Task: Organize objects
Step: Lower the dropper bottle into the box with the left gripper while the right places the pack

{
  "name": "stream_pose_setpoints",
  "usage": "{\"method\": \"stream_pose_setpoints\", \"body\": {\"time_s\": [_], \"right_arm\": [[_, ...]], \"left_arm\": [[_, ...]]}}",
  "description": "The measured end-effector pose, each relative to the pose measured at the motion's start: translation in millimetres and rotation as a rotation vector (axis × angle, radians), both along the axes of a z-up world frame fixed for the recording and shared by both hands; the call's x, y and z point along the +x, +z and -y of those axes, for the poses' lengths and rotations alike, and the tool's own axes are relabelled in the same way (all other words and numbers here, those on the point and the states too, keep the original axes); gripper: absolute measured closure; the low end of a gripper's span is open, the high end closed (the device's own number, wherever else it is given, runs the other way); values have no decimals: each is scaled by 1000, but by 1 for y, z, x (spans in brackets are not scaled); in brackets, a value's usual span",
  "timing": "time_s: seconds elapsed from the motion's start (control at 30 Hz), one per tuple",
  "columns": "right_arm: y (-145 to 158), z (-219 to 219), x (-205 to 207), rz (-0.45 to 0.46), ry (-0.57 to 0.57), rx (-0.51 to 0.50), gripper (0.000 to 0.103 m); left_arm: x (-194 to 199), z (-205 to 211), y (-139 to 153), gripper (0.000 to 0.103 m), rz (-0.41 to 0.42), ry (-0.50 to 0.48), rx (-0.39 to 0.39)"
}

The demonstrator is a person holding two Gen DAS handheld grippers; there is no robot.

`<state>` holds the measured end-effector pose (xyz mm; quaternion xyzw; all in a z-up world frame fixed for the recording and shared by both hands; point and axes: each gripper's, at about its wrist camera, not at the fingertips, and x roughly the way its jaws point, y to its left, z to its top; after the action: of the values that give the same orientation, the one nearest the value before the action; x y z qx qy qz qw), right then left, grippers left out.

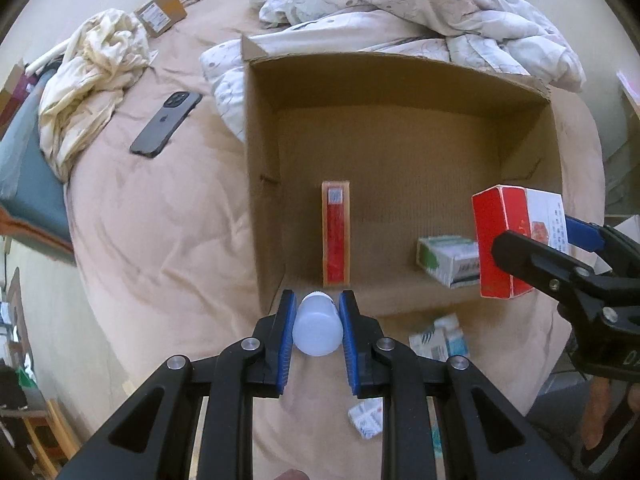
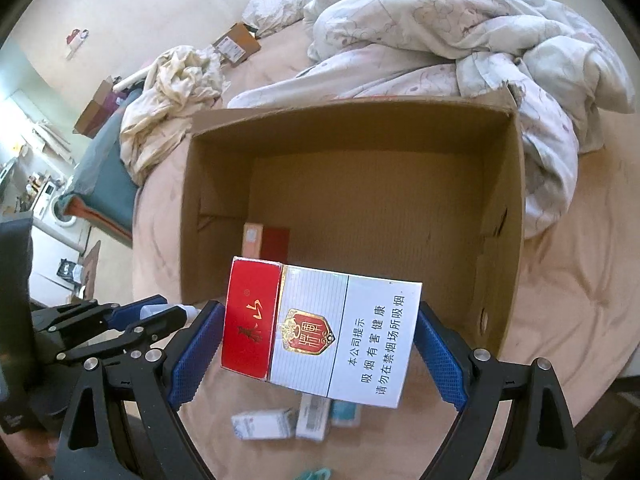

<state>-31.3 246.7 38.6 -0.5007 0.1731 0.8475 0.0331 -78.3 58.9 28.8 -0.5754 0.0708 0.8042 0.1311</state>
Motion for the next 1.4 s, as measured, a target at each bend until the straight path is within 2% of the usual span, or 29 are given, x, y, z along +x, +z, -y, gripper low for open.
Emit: {"method": "stream_pose_setpoints", "body": {"time_s": [0.5, 0.67, 0.8, 1.1, 1.4], "right_arm": [[-18, -17, -52, 38, -51, 59, 5], [-25, -14, -59, 60, -57, 80, 5], [-33, -13, -63, 87, -65, 106, 5], [-41, -18, -64, 114, -86, 90, 5], [-30, -21, -57, 48, -109, 92, 0]], "left_arm": [[-53, -31, -31, 83, 8, -7, -1], [-60, -31, -47, 83, 39, -11, -5], [-61, -31, -49, 83, 32, -13, -6], [-61, -36, -54, 83, 19, -41, -30], [-57, -35, -52, 83, 7, -44, -37]]}}
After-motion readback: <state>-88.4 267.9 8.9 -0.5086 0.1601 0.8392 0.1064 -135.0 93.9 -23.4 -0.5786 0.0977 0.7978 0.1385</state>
